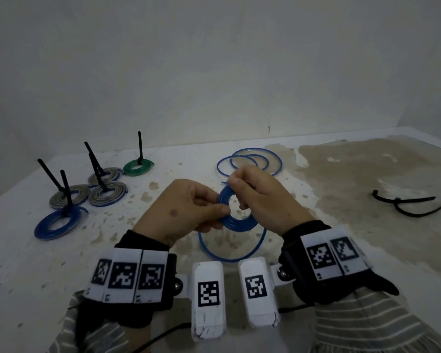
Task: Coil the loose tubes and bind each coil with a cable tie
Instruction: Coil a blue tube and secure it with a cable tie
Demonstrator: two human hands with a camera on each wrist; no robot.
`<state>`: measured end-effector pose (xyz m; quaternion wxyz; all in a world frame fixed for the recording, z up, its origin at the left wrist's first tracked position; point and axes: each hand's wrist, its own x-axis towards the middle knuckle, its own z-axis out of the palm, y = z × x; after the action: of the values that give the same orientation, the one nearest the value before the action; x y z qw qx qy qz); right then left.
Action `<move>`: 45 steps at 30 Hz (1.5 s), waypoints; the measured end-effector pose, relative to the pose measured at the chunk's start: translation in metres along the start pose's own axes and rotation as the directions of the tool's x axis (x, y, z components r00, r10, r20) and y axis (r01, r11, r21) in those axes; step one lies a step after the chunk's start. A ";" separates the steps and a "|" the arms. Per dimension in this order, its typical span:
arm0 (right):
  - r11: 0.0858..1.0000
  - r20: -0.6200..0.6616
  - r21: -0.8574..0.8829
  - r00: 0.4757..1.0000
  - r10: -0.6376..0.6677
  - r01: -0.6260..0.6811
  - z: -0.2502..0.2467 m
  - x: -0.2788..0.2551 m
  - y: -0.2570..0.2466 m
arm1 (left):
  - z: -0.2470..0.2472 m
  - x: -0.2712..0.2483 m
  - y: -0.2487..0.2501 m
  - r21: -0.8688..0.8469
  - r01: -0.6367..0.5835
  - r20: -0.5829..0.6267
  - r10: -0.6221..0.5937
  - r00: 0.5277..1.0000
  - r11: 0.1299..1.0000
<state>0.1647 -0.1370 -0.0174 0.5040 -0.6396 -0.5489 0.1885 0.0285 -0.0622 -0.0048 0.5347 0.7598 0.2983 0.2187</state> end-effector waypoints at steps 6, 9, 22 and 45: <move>0.952 -0.137 0.306 0.990 0.036 0.007 -0.003 0.005 0.003 | 0.006 0.001 0.004 -0.245 -0.020 -0.054 0.008 0.999 0.969; 0.898 -0.105 0.438 0.990 0.095 -0.040 -0.003 0.005 0.003 | 0.001 0.003 0.002 -0.429 -0.056 -0.110 0.009 0.994 0.902; 0.967 -0.031 0.251 0.998 0.063 -0.053 0.001 0.003 0.007 | 0.005 0.001 0.000 -0.102 -0.099 -0.047 0.095 0.994 0.990; 0.935 -0.035 0.353 0.999 -0.027 0.038 -0.001 0.004 0.008 | -0.002 -0.006 0.007 -0.230 -0.184 0.018 0.193 0.981 0.956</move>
<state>0.1708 -0.1327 -0.0226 0.6218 -0.5322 -0.5092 0.2662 0.0247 -0.0665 0.0020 0.6005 0.7229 0.1869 0.2861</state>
